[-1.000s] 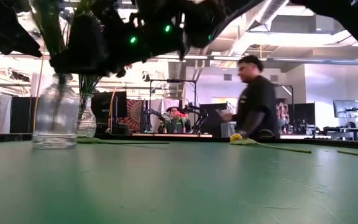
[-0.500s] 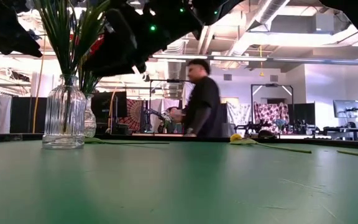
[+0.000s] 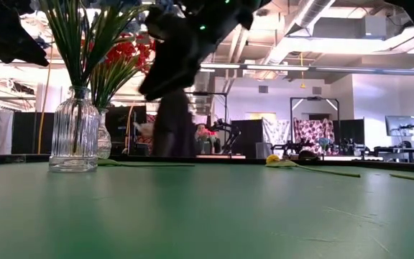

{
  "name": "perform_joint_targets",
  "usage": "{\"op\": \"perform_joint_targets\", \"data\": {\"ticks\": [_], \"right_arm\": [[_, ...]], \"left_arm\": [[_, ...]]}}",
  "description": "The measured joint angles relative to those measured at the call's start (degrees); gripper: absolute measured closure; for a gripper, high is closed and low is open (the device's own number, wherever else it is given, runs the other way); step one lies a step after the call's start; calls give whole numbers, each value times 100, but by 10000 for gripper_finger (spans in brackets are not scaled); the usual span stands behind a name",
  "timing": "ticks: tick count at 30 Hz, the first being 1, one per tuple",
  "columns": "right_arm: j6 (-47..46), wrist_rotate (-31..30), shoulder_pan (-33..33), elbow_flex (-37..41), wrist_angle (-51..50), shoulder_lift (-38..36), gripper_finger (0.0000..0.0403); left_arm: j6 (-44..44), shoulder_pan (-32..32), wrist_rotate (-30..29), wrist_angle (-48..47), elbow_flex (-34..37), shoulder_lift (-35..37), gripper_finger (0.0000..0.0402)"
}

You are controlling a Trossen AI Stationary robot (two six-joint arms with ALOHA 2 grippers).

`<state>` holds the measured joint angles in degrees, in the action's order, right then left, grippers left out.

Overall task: Sort flowers into vase by color
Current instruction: Put the blue flowers into the bottom transparent vase, then put the top right yellow flower into the yellow vase

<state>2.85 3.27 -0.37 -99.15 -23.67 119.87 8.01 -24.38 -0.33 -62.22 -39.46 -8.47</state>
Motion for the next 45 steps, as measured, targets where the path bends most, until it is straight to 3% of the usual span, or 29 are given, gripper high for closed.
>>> {"op": "perform_joint_targets", "data": {"ticks": [8, 14, 19, 23, 27, 31, 39, 42, 45], "right_arm": [[-298, 2, -256, 0, -2370, -579, 154], [-391, -34, -565, 118, -3437, -914, 154], [-726, -348, -1026, 1690, -2873, -1722, 154], [-1918, -722, -1601, 3120, -1856, -2409, 154], [-3070, -882, -2022, 3899, -1500, -2642, 154], [-3590, -1155, -2227, 4245, -1453, -2502, 154], [-3722, -1207, -2098, 4280, -1267, -2015, 156], [-3830, -1203, -1997, 4264, -1330, -1893, 176], [-3903, -1194, -1905, 4263, -1375, -1858, 223]], "left_arm": [[-2, 0, -1, 0, 0, 0, 244], [-2, 0, -1, -1, 0, 0, 244], [-4, 0, -1, 0, 0, 0, 244], [-4, 0, -1, -1, 0, 0, 244], [-4, 0, -1, 0, 0, 0, 244], [-4, 0, -1, -1, 0, 0, 244], [8, -2, -31, -1, 0, 0, 244], [20, -2, -34, -2, 0, 0, 244], [22, -2, -32, -2, 0, 0, 244]]}}
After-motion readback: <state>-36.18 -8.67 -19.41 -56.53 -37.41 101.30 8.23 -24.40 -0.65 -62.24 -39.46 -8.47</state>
